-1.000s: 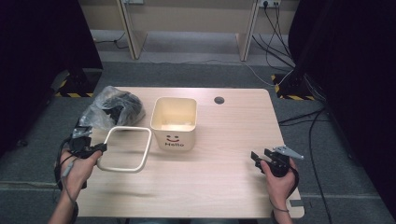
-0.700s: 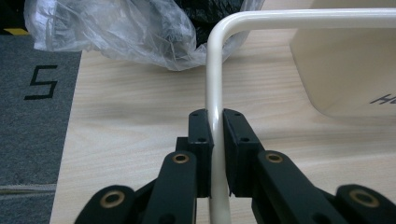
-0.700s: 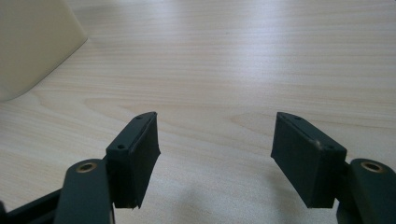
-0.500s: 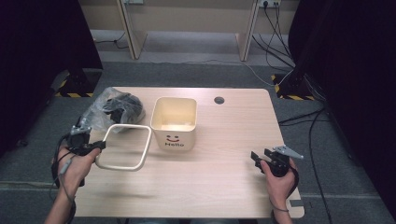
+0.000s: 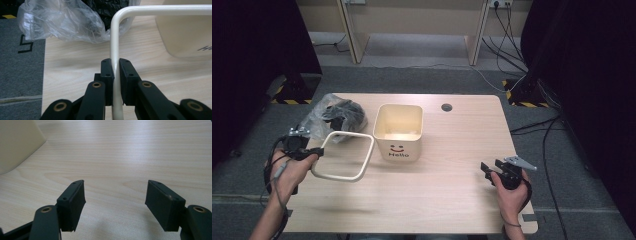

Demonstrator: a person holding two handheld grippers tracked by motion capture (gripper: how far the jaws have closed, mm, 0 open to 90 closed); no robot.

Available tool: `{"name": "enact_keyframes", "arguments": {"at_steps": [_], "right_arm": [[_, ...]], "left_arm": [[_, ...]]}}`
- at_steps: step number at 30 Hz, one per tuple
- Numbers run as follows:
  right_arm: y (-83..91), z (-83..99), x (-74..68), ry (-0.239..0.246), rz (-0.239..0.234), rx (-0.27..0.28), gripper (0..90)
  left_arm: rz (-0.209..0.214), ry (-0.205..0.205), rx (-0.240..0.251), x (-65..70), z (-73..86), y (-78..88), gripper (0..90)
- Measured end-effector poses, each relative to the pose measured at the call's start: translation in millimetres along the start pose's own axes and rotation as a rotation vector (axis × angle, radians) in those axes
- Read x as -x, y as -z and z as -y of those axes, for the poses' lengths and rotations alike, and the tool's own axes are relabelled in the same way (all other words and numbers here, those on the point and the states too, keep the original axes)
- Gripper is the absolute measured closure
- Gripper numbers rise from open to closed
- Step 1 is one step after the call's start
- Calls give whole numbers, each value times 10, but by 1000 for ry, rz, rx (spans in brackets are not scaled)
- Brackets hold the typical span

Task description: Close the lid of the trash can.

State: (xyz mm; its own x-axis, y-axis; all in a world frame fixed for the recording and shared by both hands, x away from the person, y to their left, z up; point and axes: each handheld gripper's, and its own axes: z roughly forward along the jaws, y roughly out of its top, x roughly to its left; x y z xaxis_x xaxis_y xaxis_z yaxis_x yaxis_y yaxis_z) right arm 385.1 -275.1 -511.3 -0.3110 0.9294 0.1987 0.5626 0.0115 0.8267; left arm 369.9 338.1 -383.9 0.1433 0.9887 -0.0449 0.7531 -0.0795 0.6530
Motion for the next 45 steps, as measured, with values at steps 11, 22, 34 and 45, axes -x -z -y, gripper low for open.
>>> {"name": "enact_keyframes", "arguments": {"at_steps": [11,22,34,45], "right_arm": [[1,2,2,-4,1,1,319],[2,4,-6,-11,2,-1,319],[2,4,-8,-11,1,-1,318],[1,5,-2,-7,1,0,316]], "left_arm": [[-13,-22,-34,-60,-173,96,819],[-11,-34,-50,-81,-326,130,819],[-7,-41,-54,-35,-406,112,819],[-7,-48,-71,-23,-493,111,819]]}}
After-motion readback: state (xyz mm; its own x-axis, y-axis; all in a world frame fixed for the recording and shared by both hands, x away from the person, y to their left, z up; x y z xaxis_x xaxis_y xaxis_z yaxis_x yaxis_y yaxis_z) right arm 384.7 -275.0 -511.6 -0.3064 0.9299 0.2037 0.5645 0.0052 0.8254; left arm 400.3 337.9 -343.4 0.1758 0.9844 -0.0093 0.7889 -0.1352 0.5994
